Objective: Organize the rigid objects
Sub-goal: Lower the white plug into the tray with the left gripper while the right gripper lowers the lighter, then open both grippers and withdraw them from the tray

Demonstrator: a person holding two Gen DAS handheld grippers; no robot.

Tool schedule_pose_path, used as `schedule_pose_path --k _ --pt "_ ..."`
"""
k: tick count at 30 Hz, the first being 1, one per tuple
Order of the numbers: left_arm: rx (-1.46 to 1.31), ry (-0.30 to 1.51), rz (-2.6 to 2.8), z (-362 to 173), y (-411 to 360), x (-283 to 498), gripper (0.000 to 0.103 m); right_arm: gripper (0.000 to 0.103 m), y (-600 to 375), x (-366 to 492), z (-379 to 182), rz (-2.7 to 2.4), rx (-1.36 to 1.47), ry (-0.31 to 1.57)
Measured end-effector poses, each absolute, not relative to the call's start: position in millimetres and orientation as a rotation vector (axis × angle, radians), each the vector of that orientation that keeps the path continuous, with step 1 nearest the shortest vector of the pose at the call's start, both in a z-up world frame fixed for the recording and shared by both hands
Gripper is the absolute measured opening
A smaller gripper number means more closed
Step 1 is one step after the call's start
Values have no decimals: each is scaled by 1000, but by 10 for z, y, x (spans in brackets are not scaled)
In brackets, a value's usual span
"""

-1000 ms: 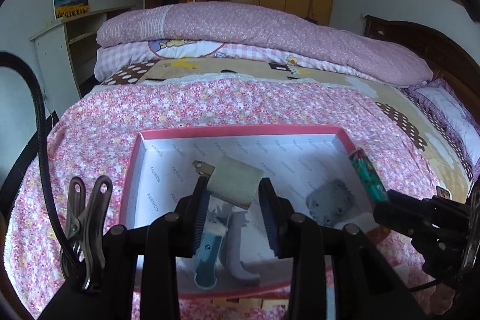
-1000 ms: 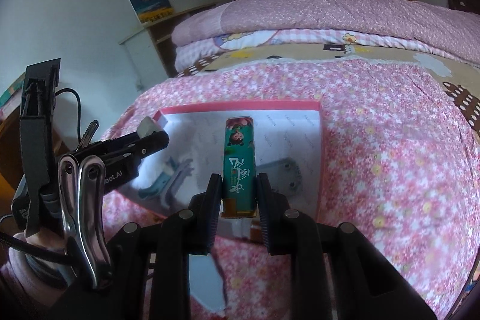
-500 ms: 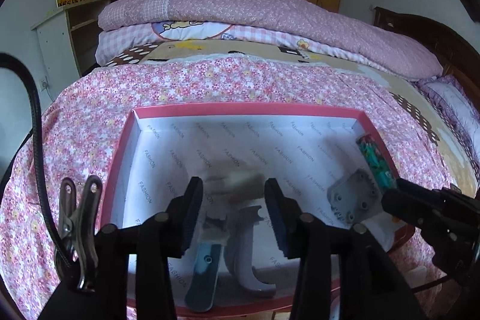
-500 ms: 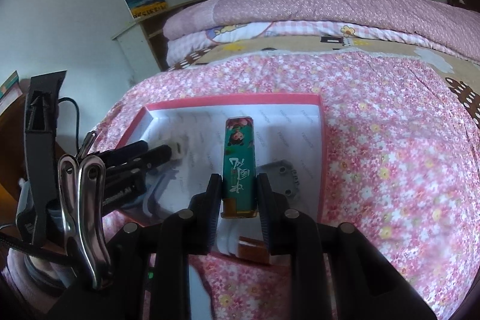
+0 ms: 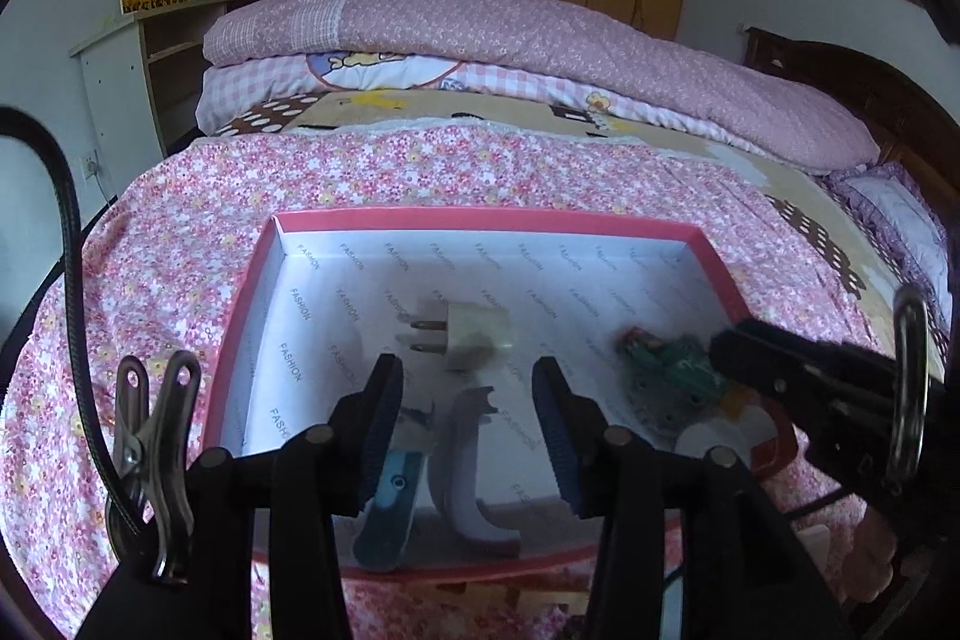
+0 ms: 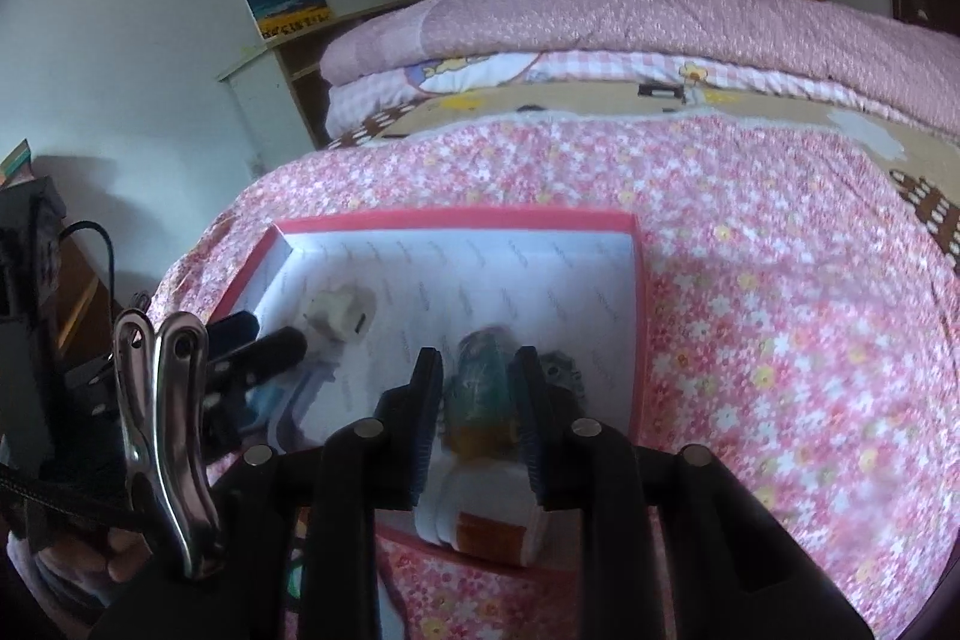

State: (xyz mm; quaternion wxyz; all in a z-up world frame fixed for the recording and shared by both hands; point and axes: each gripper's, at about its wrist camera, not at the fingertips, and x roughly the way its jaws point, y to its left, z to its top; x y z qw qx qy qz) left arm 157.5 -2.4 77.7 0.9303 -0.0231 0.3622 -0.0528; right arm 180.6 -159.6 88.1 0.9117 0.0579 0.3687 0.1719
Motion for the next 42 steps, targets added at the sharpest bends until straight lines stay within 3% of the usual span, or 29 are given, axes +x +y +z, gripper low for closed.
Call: schedule_pose_path --k 3,6,42 --pt "-53 736 -109 792 -31 1520 47 41 -1559 1780 928 351 107 742" --pt "-66 743 -116 788 -20 1477 47 43 -1513 1752 942 357 92 746" --pt "-85 721 -117 1023 -41 598 47 44 -1431 738 919 440 90 783"
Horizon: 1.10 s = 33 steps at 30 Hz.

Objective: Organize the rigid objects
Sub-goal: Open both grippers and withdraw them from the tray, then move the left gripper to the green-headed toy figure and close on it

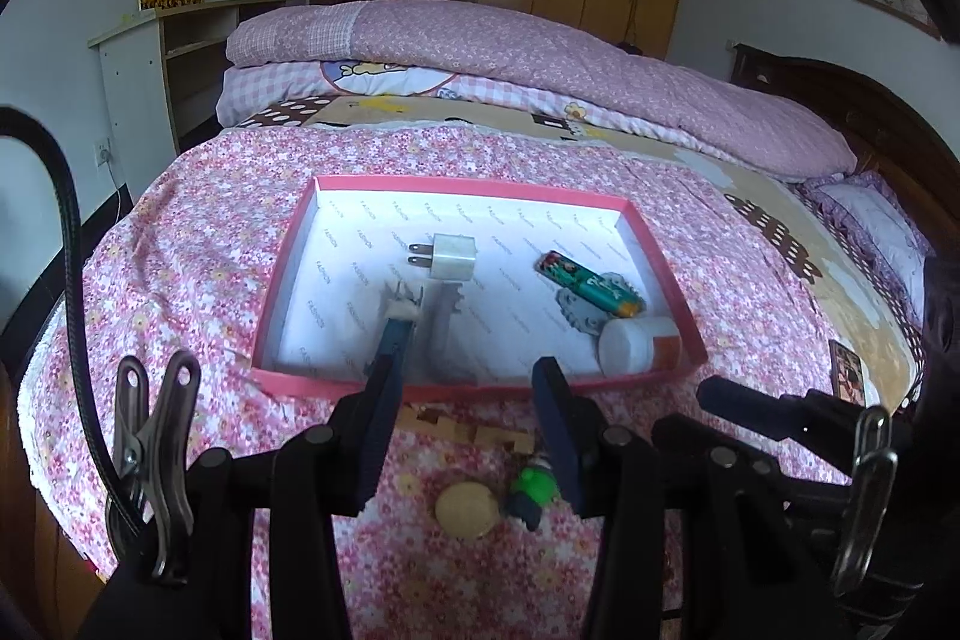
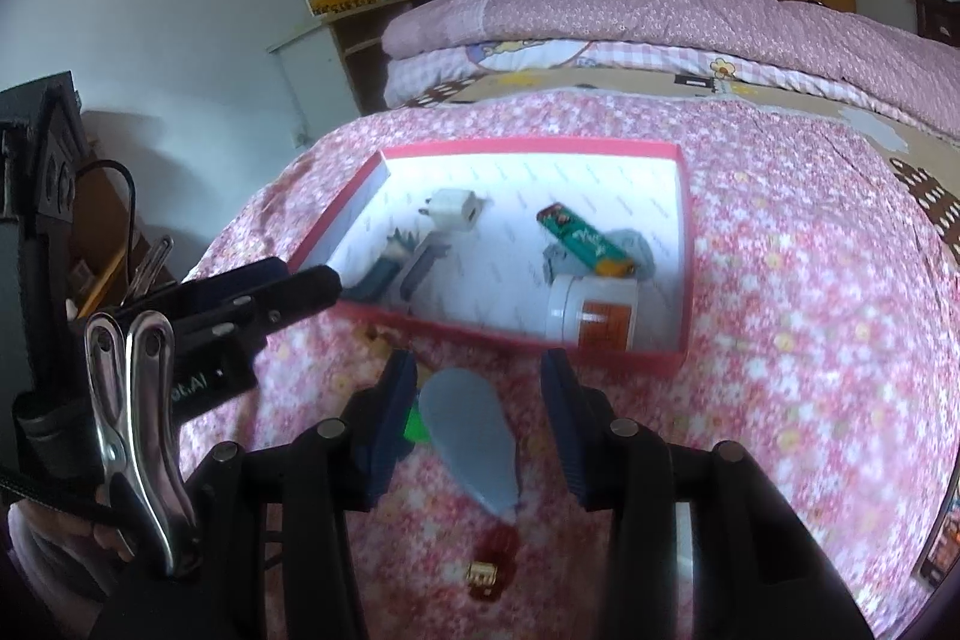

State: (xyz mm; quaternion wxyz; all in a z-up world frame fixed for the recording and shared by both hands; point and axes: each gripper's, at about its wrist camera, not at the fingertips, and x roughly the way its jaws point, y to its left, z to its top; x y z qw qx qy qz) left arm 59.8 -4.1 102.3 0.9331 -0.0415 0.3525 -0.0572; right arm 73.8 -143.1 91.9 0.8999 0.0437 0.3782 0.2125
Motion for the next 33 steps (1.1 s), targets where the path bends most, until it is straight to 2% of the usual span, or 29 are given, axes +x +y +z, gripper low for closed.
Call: schedule_pose_path --k 17,33 --pt "-125 799 -167 745 110 330 47 44 -1727 310 598 362 134 828" --pt "-111 871 -245 474 -136 368 47 44 -1796 208 454 366 152 850"
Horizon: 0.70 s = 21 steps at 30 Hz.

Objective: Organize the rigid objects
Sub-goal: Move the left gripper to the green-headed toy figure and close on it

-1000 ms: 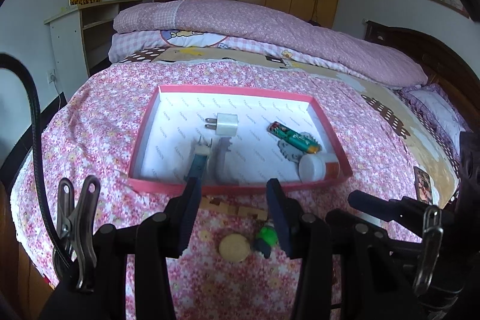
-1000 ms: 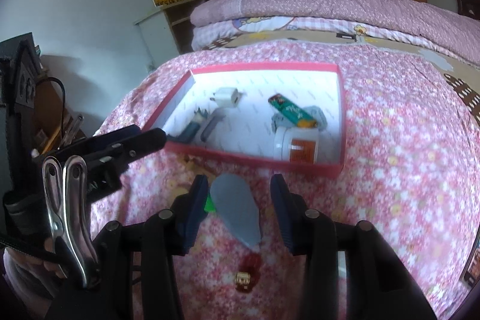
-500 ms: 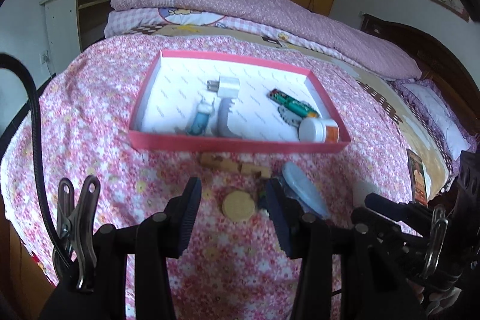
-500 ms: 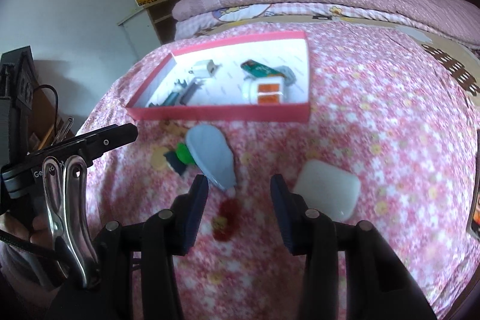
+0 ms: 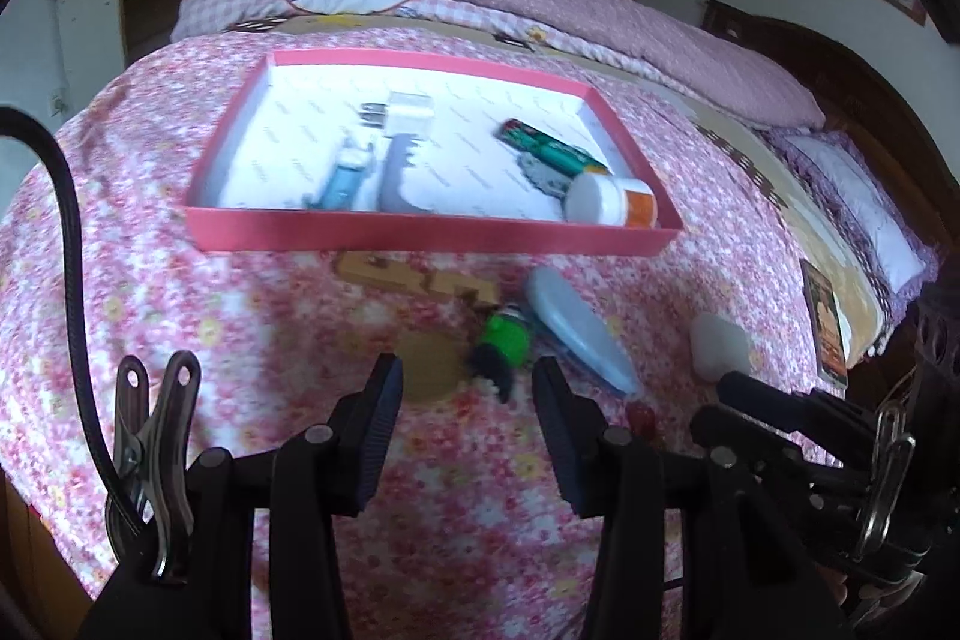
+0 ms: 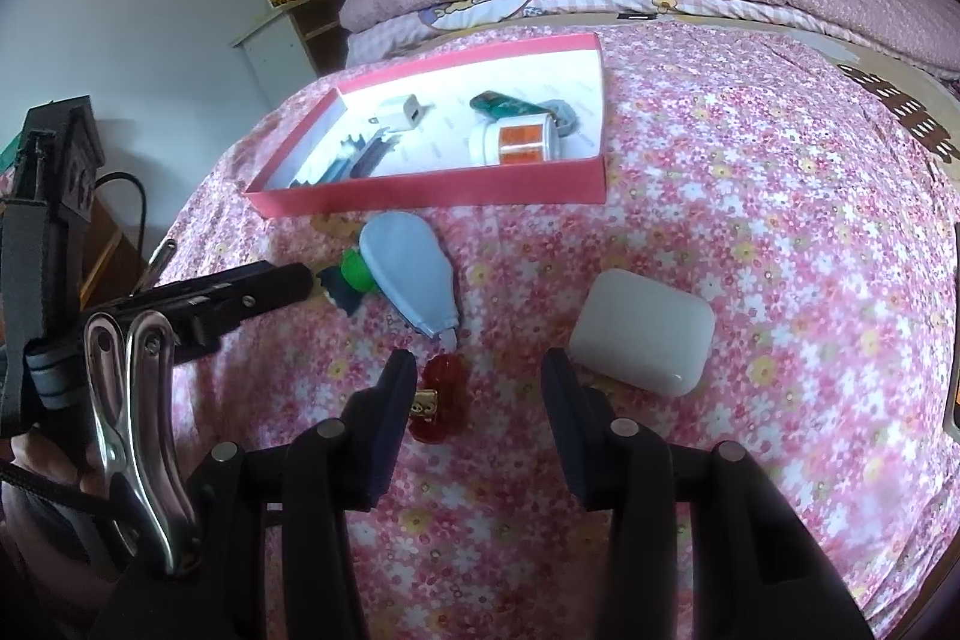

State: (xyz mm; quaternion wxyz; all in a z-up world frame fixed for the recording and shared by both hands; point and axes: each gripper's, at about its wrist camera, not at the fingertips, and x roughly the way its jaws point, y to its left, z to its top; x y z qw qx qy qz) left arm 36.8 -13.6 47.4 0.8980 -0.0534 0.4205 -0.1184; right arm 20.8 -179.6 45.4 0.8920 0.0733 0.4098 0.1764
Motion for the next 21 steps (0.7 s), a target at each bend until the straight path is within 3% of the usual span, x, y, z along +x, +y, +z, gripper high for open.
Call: schedule_pose_path --k 21 --pt "161 835 -232 254 -703 562 47 44 -1911 219 368 366 198 862"
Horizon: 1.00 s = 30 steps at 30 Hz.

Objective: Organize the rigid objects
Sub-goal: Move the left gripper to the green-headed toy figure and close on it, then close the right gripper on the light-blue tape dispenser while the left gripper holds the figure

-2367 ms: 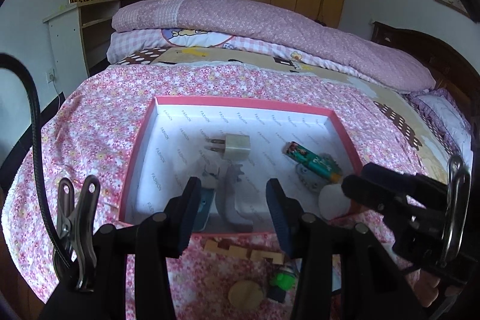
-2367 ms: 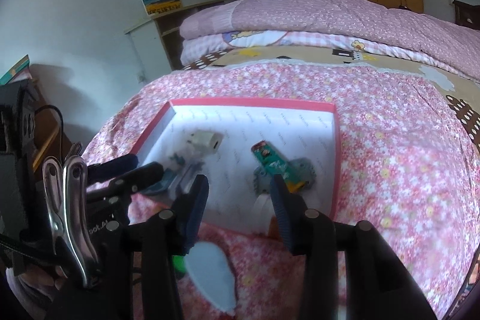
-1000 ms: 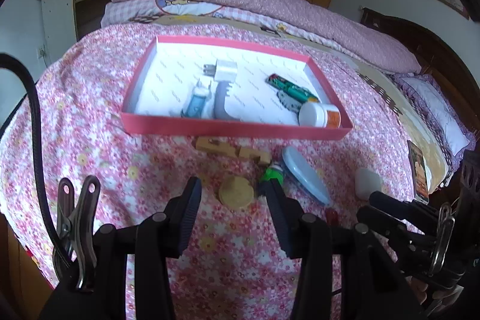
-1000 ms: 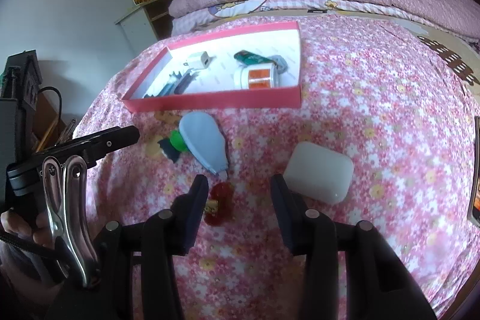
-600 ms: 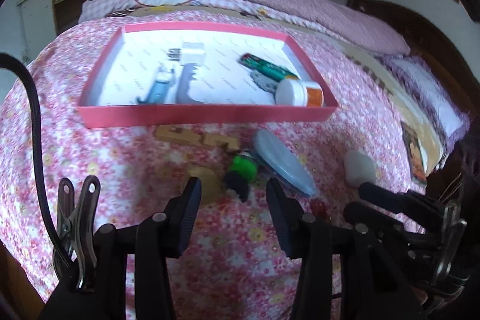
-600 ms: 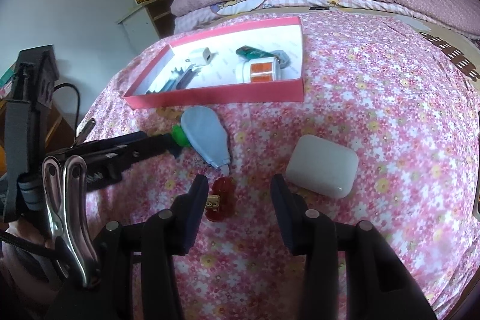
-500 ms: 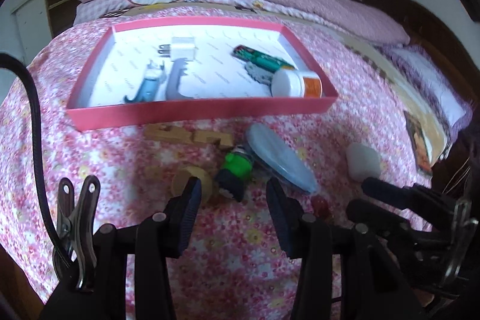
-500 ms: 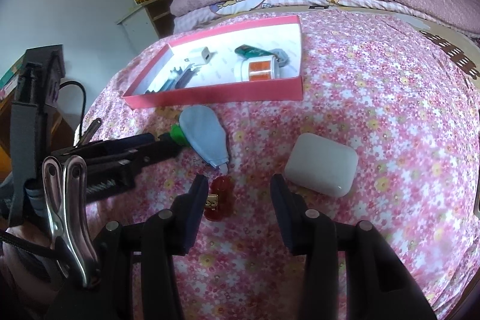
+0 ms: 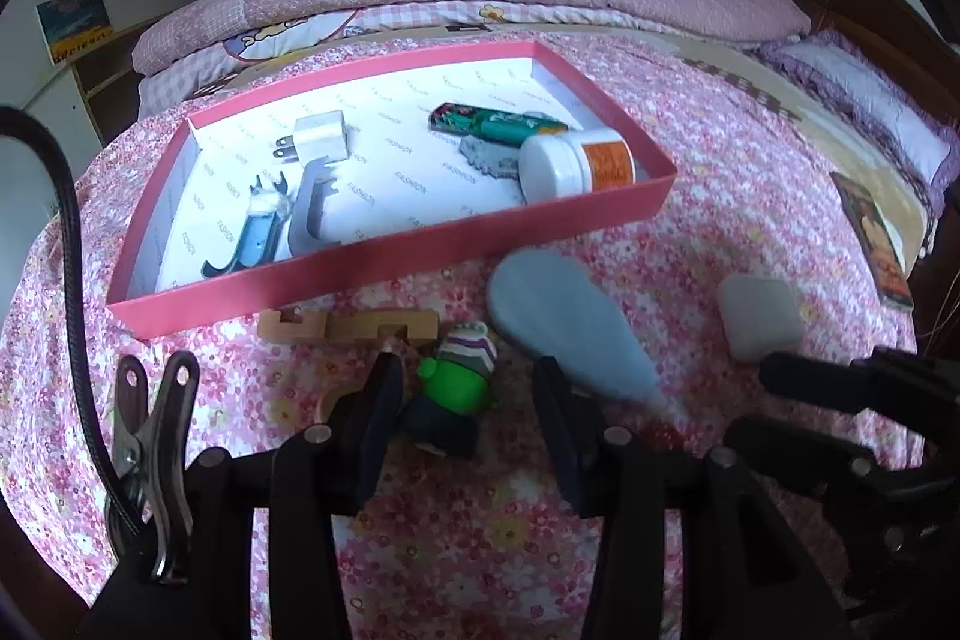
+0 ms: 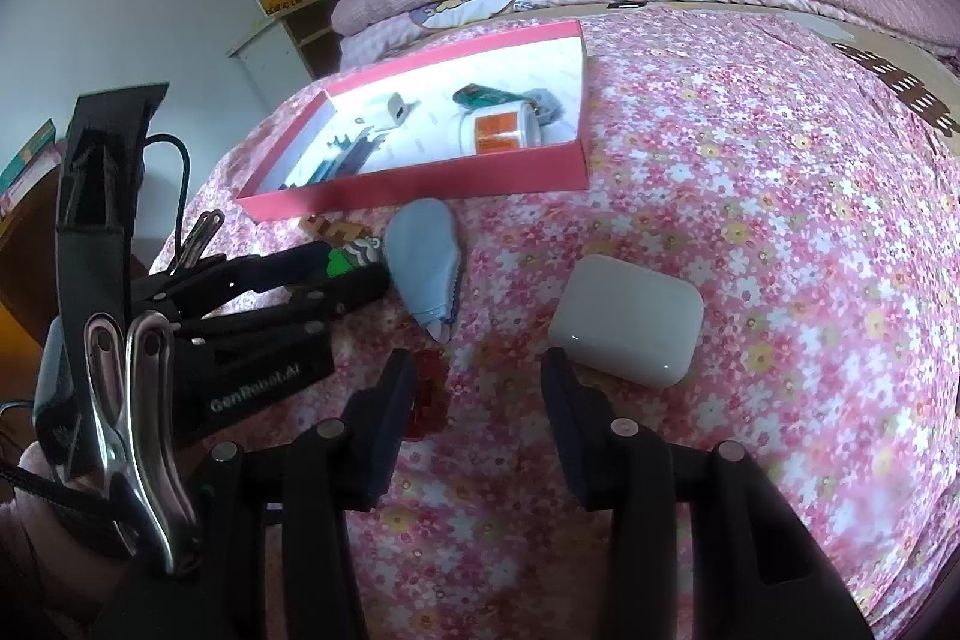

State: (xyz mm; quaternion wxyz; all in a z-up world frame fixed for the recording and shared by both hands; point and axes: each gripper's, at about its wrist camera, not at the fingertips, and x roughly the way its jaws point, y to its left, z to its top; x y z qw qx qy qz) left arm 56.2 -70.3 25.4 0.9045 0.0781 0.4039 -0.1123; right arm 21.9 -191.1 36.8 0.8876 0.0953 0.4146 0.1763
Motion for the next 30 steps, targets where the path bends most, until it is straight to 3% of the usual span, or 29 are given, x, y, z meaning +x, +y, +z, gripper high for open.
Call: schedule_pose_path --k 6,12,30 --pt "149 860 -269 181 -740 521 46 44 -1923 221 349 367 206 866" --pt "97 850 -282 207 -681 559 23 44 -1918 206 347 367 208 864" --pt "-57 835 -211 397 -50 275 23 44 -1678 322 413 384 138 865"
